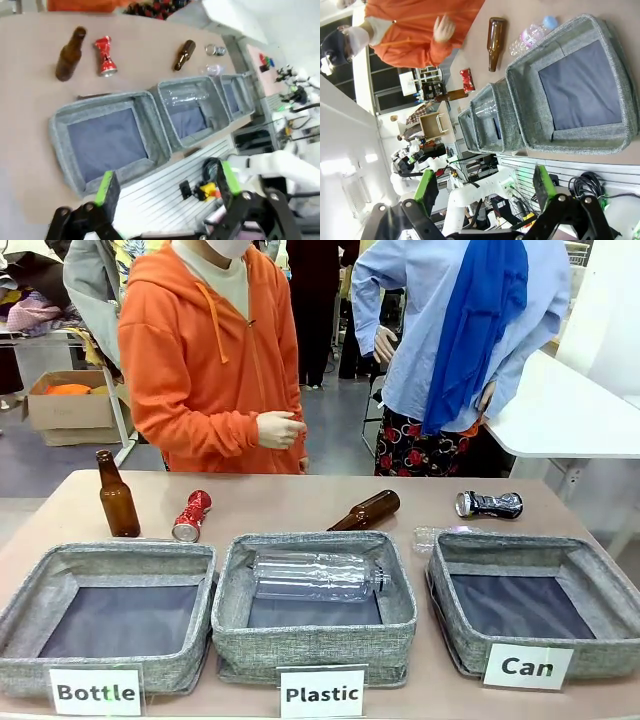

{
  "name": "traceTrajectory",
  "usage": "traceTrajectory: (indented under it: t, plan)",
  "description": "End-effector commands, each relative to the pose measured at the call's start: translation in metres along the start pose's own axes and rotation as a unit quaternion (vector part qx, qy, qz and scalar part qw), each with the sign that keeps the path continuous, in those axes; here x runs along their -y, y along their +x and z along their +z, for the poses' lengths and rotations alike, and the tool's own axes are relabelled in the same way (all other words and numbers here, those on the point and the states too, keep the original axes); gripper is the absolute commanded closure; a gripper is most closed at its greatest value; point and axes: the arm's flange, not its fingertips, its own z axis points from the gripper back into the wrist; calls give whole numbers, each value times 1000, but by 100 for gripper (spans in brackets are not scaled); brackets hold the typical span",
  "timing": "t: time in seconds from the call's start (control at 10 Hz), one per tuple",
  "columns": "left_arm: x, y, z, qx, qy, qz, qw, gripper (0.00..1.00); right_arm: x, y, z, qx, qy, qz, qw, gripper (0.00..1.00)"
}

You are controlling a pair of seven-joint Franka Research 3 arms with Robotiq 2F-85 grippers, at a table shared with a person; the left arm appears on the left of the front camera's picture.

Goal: Sort the can waste into the basket.
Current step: Pick up the can waste from the table and place it in the right Fabric basket.

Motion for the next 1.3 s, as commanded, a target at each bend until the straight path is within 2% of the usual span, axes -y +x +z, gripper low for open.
traceTrajectory:
  t: [0.0, 0.2, 0.3, 0.5, 0.6, 0.8, 1.0, 1.1, 1.2]
  plan:
    - [46, 24, -35, -39, 54, -52, 996, 0, 0, -1, 2, -2, 5, 11, 1000, 0]
    - [95, 49, -86, -76, 100, -103, 987, 0, 0, -1, 2, -2, 5, 11, 1000, 0]
    - [113, 61, -115, -74, 136, -119, 981, 0, 0, -1, 2, -2, 5, 11, 1000, 0]
    - [138, 76, -187, -100, 168, -174, 965, 0, 0, -1, 2, -2, 5, 11, 1000, 0]
    - [137, 81, -229, -87, 213, -173, 958, 0, 0, -1, 2, -2, 5, 11, 1000, 0]
    - [117, 94, -276, -122, 242, -173, 947, 0, 0, -1, 2, -2, 5, 11, 1000, 0]
    - [97, 106, -295, -148, 239, -154, 947, 0, 0, -1, 2, -2, 5, 11, 1000, 0]
    - [93, 108, -299, -162, 220, -115, 955, 0, 0, -1, 2, -2, 5, 11, 1000, 0]
    - [98, 109, -284, -195, 193, -77, 959, 0, 0, -1, 2, -2, 5, 11, 1000, 0]
